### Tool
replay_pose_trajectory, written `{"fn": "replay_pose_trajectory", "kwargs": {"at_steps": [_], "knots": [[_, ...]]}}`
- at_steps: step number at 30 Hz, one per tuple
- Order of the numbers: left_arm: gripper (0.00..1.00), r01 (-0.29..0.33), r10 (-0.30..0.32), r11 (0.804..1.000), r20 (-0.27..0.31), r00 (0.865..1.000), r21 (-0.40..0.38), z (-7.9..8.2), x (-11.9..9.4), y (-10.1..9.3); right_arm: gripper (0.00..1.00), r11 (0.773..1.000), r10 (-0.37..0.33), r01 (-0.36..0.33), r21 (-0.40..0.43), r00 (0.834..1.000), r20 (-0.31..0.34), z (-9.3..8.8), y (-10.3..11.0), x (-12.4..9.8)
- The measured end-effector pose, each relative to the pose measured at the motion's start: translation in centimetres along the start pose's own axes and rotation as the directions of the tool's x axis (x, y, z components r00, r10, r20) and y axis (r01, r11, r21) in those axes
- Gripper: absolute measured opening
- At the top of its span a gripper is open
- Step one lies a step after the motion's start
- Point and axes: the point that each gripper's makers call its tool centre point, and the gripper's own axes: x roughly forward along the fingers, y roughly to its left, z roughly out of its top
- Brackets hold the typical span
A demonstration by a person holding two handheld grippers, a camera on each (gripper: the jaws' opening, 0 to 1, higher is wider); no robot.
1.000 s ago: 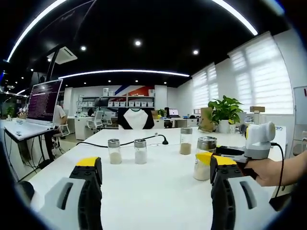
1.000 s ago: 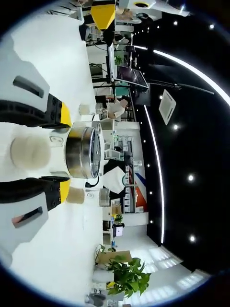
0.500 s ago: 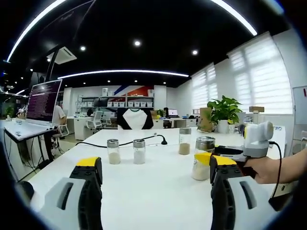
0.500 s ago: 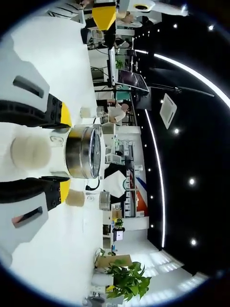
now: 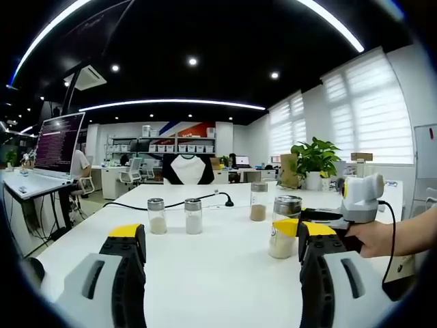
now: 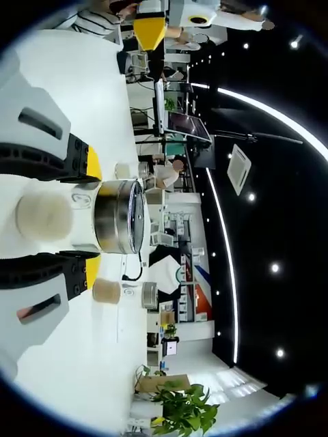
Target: Rotate the seasoning bottle until the label or dispensing opening points toward the visible target arrow and the bottle remains upright within the marked orientation range
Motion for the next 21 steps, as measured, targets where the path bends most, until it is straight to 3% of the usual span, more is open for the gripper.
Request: {"fn": "replay_pose_trajectory", "kwargs": {"at_steps": [12,21], "knots": [[0.98,0.008,-0.008,1.0,-0.005,1.0,0.001,0.0,0.0,0.0,0.37,0.992,0.129,-0.129,-0.004,0.992,-0.008,0.0,0.5,-0.2],[0.98,0.008,-0.008,1.0,0.001,1.0,0.006,0.4,-0.2,0.2,0.37,0.965,0.263,-0.263,-0.011,0.965,-0.008,-0.1,1.3,-0.4]]}}
